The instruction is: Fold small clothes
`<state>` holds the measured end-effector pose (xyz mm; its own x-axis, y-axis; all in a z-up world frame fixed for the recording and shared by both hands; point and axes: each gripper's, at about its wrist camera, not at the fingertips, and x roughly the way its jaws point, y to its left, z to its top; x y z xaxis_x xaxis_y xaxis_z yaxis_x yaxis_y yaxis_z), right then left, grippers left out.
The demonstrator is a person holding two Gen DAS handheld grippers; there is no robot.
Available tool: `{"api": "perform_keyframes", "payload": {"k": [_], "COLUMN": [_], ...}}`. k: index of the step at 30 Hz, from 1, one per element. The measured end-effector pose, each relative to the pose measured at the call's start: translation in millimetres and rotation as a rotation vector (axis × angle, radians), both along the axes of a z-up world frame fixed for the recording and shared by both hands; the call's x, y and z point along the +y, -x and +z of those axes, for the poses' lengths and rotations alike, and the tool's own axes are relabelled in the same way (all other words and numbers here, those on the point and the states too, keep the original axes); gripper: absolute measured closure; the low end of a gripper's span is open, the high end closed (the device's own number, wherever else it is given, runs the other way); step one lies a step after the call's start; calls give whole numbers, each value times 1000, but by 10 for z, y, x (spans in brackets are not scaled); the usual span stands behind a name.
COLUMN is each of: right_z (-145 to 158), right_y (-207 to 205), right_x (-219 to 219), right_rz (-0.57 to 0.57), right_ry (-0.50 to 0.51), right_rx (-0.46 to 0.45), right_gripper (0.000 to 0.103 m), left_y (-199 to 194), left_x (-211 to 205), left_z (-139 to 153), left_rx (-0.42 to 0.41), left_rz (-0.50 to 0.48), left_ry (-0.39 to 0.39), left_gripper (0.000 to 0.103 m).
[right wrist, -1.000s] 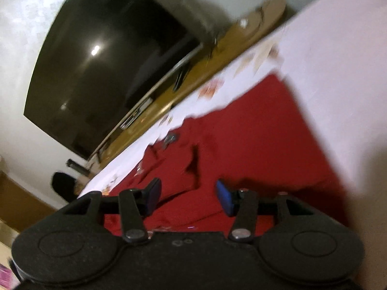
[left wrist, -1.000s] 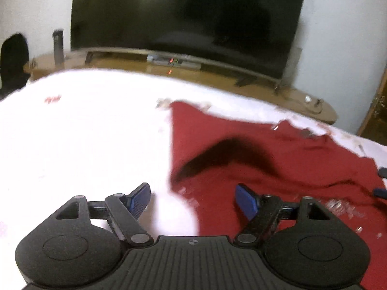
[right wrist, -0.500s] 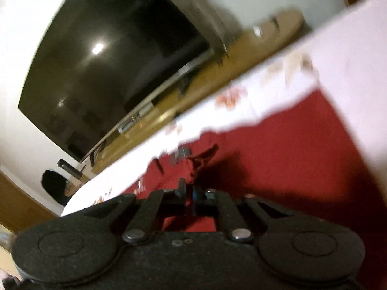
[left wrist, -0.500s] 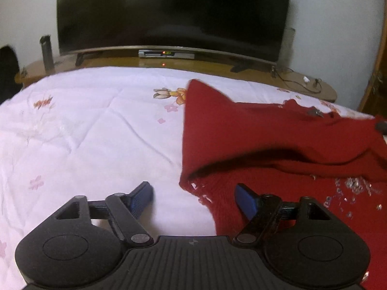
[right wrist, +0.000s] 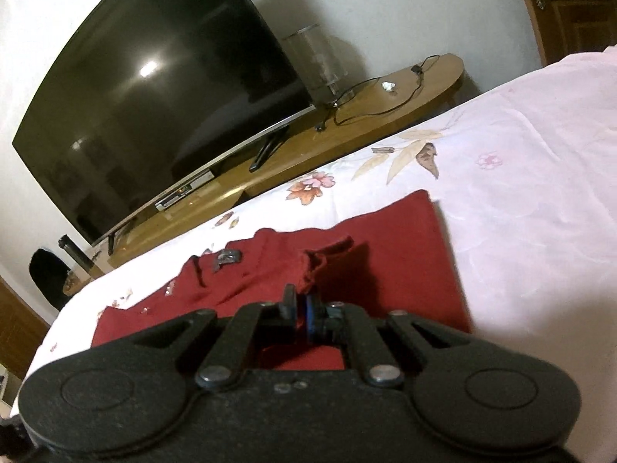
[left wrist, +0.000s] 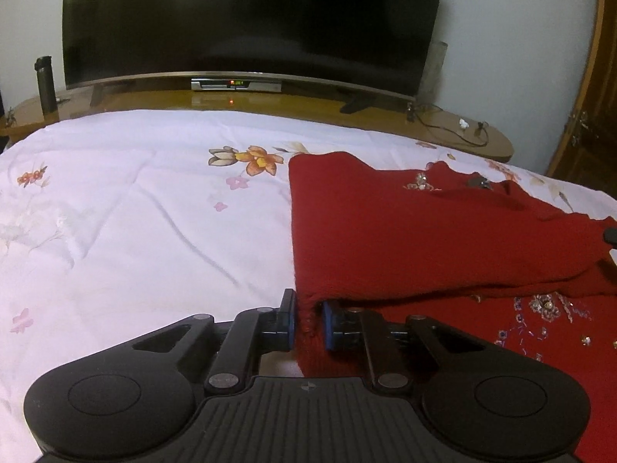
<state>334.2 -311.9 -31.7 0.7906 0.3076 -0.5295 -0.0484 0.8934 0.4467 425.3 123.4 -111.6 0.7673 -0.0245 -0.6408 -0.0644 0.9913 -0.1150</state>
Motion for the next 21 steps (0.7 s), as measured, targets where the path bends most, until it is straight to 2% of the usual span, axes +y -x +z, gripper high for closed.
{"api": "perform_keyframes", "payload": {"k": [5, 10, 13, 15, 16, 17, 19, 21], "right_z": [-55, -276, -337, -318, -299, -247, -128, -37], "right_y": [35, -26, 5, 20, 41, 83, 158, 165], "right_x": [-120, -162, -178, -184, -209, -243, -314, -360], "right_rz": [-31, -52, -54, -51, -51, -59, -61, -44], "right_ry": [-8, 31, 27, 36, 31, 35, 65, 86], "right_rx": [2, 72, 68, 65, 59, 37, -13, -43], "right_gripper": [98, 98, 97, 91, 86, 80, 80, 81], "left_y": [6, 9, 29, 83, 142, 221, 324, 227], "left_x": [-19, -34, -23, 25, 83, 153, 294, 333], "left_z": [-7, -1, 12, 39, 68, 114, 226, 321], "left_rx": [5, 9, 8, 3, -5, -31, -98, -126], "left_rz": [-4, -9, -25, -42, -40, -23, -14, -30], "left_ry": [-3, -18, -32, -31, -27, -31, 8, 58], "left_gripper": [93, 93, 93, 81, 61, 54, 54, 54]}}
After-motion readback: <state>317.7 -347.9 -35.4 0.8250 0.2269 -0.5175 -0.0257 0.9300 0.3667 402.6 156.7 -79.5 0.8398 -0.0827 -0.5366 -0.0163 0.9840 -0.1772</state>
